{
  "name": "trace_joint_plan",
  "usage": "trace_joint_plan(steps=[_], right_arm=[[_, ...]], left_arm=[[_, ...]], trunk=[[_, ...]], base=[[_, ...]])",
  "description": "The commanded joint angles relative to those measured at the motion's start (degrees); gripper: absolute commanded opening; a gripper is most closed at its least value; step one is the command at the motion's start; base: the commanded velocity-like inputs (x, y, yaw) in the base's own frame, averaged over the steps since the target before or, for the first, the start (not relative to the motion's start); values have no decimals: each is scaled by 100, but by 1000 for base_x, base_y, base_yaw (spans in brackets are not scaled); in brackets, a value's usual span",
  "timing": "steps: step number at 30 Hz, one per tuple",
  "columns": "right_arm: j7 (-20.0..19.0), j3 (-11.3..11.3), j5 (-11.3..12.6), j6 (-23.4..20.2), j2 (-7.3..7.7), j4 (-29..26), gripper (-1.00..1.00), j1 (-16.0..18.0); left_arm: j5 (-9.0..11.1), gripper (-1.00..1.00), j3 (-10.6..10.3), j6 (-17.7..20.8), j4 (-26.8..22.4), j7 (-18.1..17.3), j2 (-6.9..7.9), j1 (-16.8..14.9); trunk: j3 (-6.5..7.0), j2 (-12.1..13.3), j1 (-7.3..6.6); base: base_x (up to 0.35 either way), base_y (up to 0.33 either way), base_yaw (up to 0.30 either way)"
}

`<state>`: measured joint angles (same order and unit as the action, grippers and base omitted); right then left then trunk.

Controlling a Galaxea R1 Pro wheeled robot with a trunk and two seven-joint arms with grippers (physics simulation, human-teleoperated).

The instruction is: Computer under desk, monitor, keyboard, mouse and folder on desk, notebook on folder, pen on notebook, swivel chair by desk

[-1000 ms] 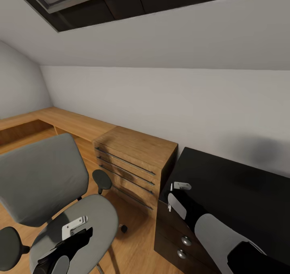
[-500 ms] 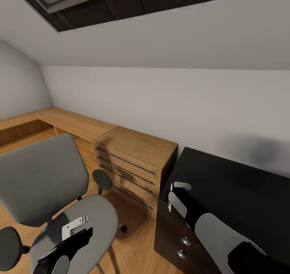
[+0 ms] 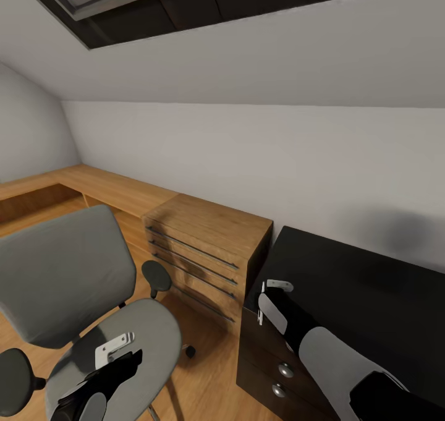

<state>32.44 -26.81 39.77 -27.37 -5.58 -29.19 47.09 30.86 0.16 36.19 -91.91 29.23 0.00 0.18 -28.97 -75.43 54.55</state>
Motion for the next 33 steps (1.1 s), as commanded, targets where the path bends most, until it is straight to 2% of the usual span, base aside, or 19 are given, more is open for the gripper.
trace_joint_plan(steps=[1, 12, 21, 33], right_arm=[[43, -35, 83, -71, 8, -6, -100, 2], [43, -27, 83, -114, 4, -16, -100, 2], [49, -26, 344, -183, 12, -24, -100, 2], [51, -34, 448, -458, 97, -273, -100, 2]], left_arm=[[60, 100, 1, 11, -11, 47, 0, 0], [60, 100, 1, 11, -11, 47, 0, 0], [62, 100, -45, 11, 28, 46, 0, 0], [61, 100, -86, 11, 42, 45, 0, 0]], trunk=[[-6, -3, 1], [-6, -3, 1], [-6, -3, 1], [-6, -3, 1]], base=[[0, 0, 0], [0, 0, 0], [0, 0, 0], [0, 0, 0]])
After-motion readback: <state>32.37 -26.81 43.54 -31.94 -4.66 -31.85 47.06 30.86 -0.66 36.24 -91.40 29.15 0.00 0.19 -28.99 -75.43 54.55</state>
